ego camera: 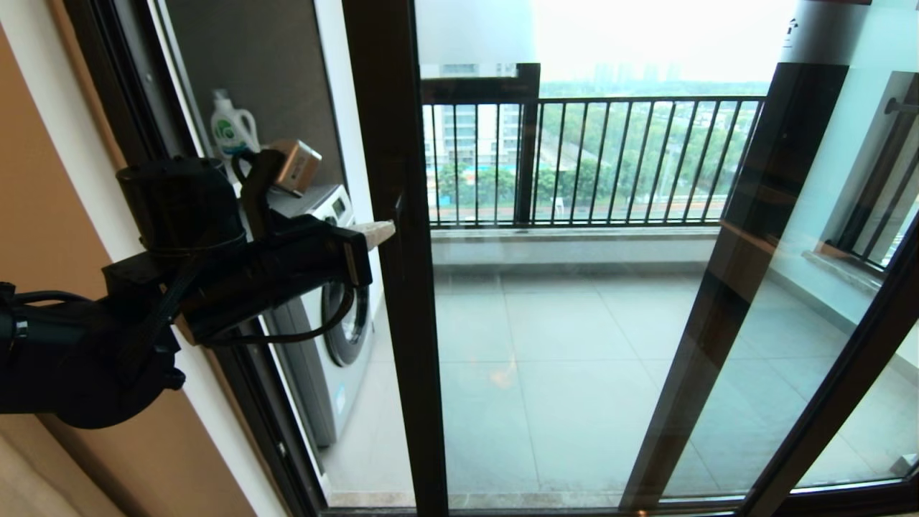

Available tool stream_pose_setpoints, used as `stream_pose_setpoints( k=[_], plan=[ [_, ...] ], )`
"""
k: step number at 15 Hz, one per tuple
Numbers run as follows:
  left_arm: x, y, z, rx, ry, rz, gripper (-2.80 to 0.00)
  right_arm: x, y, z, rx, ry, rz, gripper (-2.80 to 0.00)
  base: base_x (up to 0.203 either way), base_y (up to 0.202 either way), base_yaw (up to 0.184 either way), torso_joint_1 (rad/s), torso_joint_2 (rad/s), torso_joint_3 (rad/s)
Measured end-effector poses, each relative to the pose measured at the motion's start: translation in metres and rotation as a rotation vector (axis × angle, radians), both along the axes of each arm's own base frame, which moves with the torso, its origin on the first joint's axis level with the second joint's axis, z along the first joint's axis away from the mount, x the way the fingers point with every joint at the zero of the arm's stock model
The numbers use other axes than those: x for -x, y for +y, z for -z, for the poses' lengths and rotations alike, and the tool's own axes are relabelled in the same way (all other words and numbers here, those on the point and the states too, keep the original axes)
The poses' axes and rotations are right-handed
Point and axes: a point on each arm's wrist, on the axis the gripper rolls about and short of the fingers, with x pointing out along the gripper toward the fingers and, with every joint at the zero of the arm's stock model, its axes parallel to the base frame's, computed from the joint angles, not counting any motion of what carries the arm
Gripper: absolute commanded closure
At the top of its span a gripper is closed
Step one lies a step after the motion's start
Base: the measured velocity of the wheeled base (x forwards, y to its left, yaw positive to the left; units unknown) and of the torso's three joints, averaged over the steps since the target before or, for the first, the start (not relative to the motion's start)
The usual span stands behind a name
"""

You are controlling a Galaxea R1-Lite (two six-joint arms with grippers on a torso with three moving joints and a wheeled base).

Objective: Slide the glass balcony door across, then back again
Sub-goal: Close the slid door

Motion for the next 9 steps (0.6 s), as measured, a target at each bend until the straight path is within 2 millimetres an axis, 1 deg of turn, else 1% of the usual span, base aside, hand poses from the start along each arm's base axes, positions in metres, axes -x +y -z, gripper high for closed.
stream_pose_setpoints(
  k=[2,7,9],
  plan=[
    [-0.002,-0.009,0.000,0.009,0.005,0.023,0.00,0.000,0.000,0.000,0.000,0.000,0.000,0.00,0.000,0.000,0.000,0.000,0.00,0.000],
    [-0.024,-0.024,0.001,0.043,0.023,0.023,0.00,0.000,0.000,0.000,0.000,0.000,0.000,0.00,0.000,0.000,0.000,0.000,0.00,0.000],
    [-0.031,-0.031,0.003,0.047,0.025,-0.013,0.00,0.000,0.000,0.000,0.000,0.000,0.000,0.00,0.000,0.000,0.000,0.000,0.00,0.000]
  ],
)
